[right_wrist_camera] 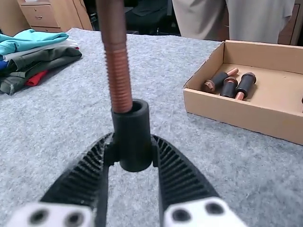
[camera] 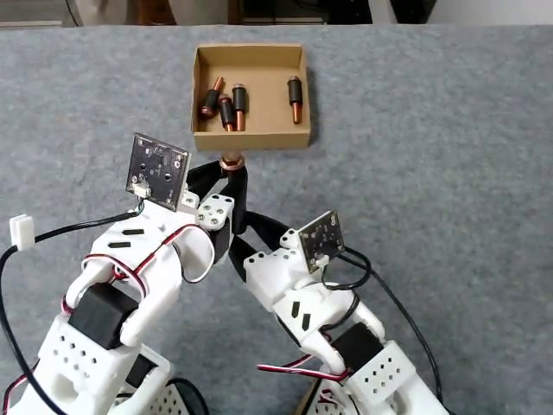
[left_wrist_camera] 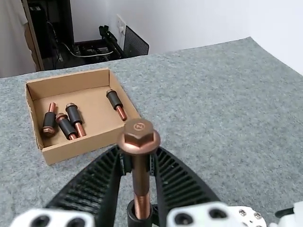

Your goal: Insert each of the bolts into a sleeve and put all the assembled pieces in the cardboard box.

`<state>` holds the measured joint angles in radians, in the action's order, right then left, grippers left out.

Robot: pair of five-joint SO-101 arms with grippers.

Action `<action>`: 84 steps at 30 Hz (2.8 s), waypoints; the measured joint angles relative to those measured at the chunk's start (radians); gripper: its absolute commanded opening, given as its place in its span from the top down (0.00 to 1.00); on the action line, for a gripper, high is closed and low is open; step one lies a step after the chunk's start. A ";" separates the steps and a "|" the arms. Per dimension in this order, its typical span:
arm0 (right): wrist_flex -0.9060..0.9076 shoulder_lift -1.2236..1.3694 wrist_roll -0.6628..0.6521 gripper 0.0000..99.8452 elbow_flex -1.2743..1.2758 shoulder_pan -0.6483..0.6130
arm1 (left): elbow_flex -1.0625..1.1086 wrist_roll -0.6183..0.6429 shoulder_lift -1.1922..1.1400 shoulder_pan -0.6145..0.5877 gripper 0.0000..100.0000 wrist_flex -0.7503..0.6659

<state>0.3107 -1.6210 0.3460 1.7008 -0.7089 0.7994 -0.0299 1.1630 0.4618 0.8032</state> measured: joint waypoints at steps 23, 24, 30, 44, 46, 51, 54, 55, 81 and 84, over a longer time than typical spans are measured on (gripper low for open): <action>0.002 0.002 0.000 1.00 0.000 0.000 | 0.055 -0.002 0.002 0.000 0.98 -0.060; 0.002 0.002 0.000 1.00 0.000 0.000 | 0.055 -0.002 0.003 -0.002 0.98 -0.061; 0.002 0.002 0.000 1.00 0.000 -0.002 | 0.063 0.002 0.003 -0.052 0.98 -0.081; 0.002 0.002 0.000 1.00 0.000 -0.002 | 0.063 0.003 0.003 -0.054 0.98 -0.077; 0.002 0.002 0.000 1.00 0.000 -0.002 | 0.063 0.003 0.003 -0.052 0.98 -0.052; 0.000 -0.003 0.000 1.00 0.000 -0.002 | 0.064 0.000 0.002 -0.006 0.98 0.012; 0.002 -0.005 0.000 1.00 0.000 -0.002 | 0.091 0.002 0.003 -0.002 0.98 0.012; 0.000 -0.006 0.000 1.00 0.002 -0.002 | 0.097 0.003 0.002 0.000 0.98 0.014; 0.009 -0.005 0.000 1.00 0.002 0.000 | -0.074 0.095 -0.028 -0.008 0.82 0.391; 0.009 -0.005 0.000 1.00 0.002 0.000 | -0.115 0.095 -0.074 -0.017 0.82 0.427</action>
<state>0.3199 -1.6256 0.3460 1.7024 -0.7089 0.6843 0.0652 1.0894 0.4450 1.2298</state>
